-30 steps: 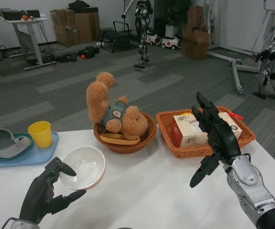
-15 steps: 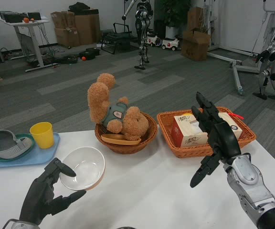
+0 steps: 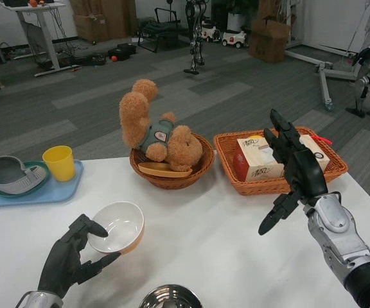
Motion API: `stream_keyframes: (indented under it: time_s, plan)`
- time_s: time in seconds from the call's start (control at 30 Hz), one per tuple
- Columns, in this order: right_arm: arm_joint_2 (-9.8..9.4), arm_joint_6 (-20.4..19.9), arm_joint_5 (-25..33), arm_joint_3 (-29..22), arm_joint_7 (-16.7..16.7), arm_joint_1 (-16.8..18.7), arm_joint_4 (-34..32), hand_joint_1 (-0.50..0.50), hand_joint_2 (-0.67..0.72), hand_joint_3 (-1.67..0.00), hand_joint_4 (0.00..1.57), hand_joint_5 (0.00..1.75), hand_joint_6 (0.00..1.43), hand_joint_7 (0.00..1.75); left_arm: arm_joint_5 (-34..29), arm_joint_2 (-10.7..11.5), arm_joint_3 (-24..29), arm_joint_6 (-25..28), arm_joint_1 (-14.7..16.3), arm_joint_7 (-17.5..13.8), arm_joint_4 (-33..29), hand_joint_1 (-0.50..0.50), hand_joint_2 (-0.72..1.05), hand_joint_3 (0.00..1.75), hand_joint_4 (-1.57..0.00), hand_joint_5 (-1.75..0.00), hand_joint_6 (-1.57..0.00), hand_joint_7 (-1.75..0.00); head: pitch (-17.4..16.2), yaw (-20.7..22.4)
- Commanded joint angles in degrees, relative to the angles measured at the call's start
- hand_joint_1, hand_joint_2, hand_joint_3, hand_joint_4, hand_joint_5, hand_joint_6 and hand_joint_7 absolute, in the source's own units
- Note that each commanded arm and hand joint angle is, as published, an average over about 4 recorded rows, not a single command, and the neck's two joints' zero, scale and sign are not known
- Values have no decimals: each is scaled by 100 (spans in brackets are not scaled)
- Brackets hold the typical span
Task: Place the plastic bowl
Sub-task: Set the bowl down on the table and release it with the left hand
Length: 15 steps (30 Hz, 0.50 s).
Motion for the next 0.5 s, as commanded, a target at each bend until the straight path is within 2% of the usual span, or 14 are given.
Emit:
stream_keyframes:
  time_s: [0.03, 0.13, 0.2, 0.33, 0.5]
  plan:
    - [25, -31, 100, 64, -22, -51, 57, -46, 47, 0, 0, 0, 0, 0, 192, 156, 42, 19, -159, 251, 460, -50, 105, 17, -1, -175, -49, -168, -152, 148]
    - [25, -31, 111, 83, -27, -71, 61, -46, 47, 0, 0, 0, 0, 0, 638, 315, 42, 190, -304, 626, 809, -50, 105, 17, -4, -175, -60, -168, -380, 347]
    - [32, -31, 124, 81, -24, -73, 44, -46, 47, 0, 0, 0, 0, 0, 1003, 409, 40, 474, -379, 892, 925, -50, 105, 17, -6, -175, -73, -168, -458, 421]
    - [62, -31, 133, 48, -18, -71, -16, -46, 47, 0, 0, 0, 0, 0, 1277, 438, 34, 823, -440, 1068, 936, -50, 105, 15, -7, -175, -88, -161, -633, 535]
    - [113, -31, 133, -13, -18, -34, -64, -46, 47, 0, 0, 0, 0, 0, 1457, 460, 27, 1034, -447, 1204, 939, -50, 105, 9, -7, -175, -91, -161, -752, 602]
